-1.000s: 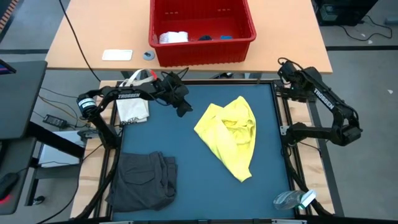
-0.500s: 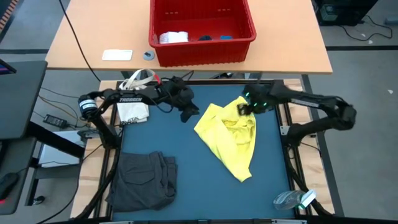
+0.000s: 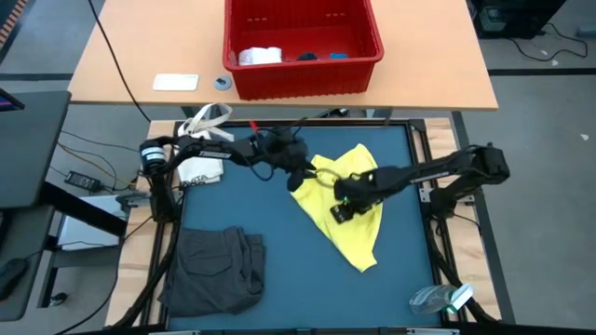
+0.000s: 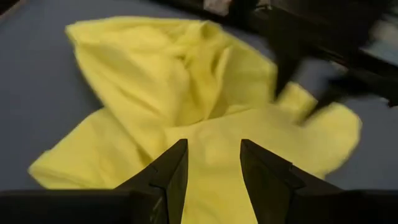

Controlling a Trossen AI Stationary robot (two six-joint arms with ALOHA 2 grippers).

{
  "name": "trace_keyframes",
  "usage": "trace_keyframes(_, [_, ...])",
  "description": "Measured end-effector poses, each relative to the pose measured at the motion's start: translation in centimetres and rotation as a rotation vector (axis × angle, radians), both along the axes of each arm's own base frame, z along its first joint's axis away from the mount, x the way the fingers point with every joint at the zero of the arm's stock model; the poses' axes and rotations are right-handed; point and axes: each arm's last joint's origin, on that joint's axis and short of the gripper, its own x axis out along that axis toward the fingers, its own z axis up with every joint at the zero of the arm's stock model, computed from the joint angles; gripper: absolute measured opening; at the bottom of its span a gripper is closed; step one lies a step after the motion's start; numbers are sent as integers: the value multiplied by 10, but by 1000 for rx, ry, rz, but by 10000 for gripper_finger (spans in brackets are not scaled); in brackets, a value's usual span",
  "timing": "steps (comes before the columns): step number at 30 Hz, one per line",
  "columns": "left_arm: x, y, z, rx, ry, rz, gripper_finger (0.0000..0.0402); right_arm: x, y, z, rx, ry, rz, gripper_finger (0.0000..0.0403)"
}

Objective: Fold laundry
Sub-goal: Fold the yellow shirt

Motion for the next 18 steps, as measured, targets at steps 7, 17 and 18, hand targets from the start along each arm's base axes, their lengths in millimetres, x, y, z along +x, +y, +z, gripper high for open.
trace_keyframes(7, [-1, 0, 6, -111, 215, 28, 151, 20, 7, -34, -82, 10, 159, 139])
trace_keyframes(17, [-29, -37, 105, -208, 212, 193, 129, 26, 51, 3, -208, -214, 535, 21])
trace_keyframes(18, [-33, -45, 114, -212, 195, 215, 126, 24, 62, 6, -195, -253, 613, 18])
